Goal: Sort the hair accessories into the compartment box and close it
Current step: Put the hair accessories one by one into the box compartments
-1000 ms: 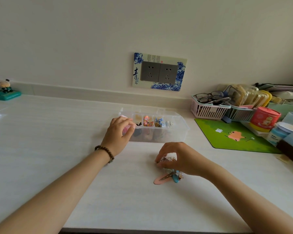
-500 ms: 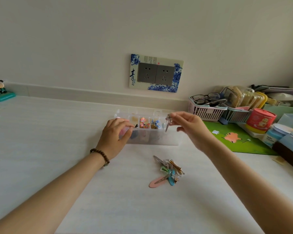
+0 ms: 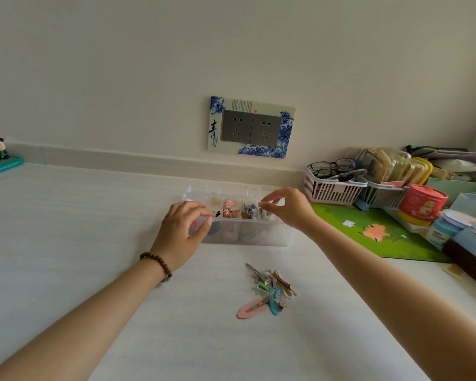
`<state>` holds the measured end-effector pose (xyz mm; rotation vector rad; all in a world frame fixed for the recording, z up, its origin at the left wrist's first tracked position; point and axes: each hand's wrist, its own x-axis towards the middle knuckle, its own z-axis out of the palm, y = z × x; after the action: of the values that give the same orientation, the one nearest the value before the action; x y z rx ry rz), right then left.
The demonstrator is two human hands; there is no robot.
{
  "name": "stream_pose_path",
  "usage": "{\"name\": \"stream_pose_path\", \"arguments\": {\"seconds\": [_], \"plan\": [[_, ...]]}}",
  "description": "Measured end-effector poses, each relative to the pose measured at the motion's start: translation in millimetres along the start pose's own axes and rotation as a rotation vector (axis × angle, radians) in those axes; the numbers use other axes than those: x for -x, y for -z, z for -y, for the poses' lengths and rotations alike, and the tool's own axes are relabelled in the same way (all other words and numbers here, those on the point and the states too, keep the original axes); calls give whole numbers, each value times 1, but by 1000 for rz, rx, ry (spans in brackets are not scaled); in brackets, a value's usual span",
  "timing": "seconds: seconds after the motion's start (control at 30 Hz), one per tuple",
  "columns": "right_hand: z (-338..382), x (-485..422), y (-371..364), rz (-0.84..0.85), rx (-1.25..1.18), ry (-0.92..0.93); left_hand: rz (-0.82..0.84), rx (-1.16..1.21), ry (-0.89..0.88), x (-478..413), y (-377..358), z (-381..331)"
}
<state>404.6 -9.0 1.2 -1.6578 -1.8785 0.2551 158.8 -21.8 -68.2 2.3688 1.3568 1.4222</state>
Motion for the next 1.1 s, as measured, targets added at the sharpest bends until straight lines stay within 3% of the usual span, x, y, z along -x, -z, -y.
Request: {"name": "stream_pose_path", "arguments": {"seconds": [0.17,0.3,0.43,0.6,0.67,0.83,1.1], "plan": [[0,10,3,-41,-56,76,2,3,5,0,0,1],[-5,17,0,21,105,89,-6,2,-5,0,-1,2],[-6,22,4,48,119,89,0,-1,-3,0,-1,2],[7,55,14,-24,-139,194,15,-10,5,1,0,1],[11,72,20,81,-174,212,17,-13,8,0,0,1],[1,93,9,395,52,176,-2,-6,4,1,0,0],[2,98,-2,446,-13,90,-6,-13,1,1,-1,0]]}}
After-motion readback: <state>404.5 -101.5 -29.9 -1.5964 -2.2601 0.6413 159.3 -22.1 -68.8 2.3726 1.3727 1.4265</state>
